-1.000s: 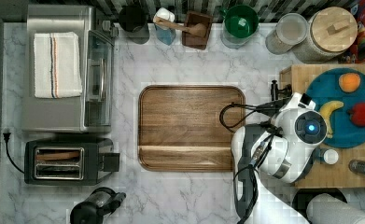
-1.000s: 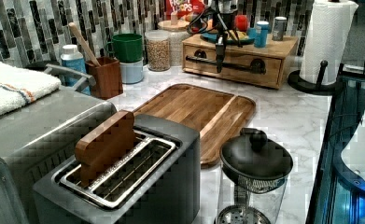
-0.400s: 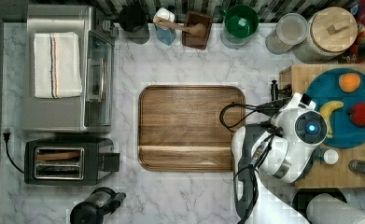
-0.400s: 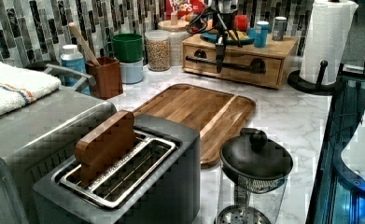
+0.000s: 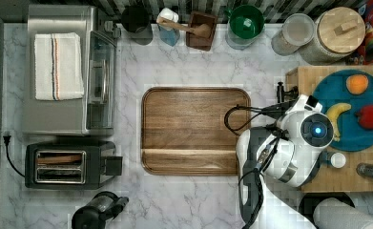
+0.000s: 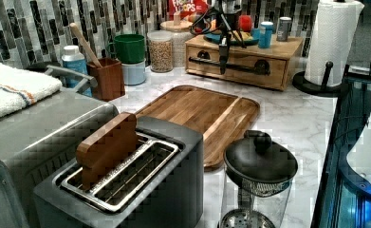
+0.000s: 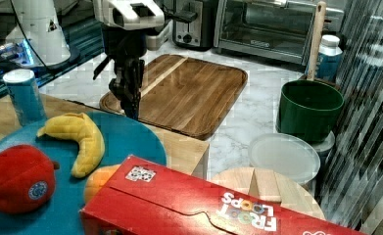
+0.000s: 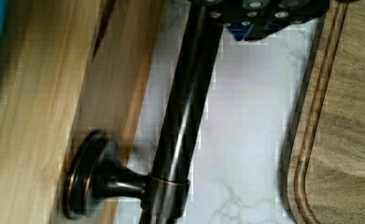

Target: Close the drawer.

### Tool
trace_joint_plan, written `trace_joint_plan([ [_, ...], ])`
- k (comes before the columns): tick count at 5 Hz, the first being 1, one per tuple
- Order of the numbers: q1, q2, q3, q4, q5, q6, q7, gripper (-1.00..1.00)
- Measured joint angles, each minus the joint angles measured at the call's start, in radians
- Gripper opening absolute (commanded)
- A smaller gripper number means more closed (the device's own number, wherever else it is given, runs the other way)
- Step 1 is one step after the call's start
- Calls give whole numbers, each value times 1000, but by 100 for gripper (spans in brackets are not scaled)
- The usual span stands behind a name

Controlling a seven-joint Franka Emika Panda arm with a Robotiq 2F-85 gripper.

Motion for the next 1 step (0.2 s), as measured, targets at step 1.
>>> trace_joint_plan([
  [1, 3, 0, -3, 0, 0, 0, 0, -100],
])
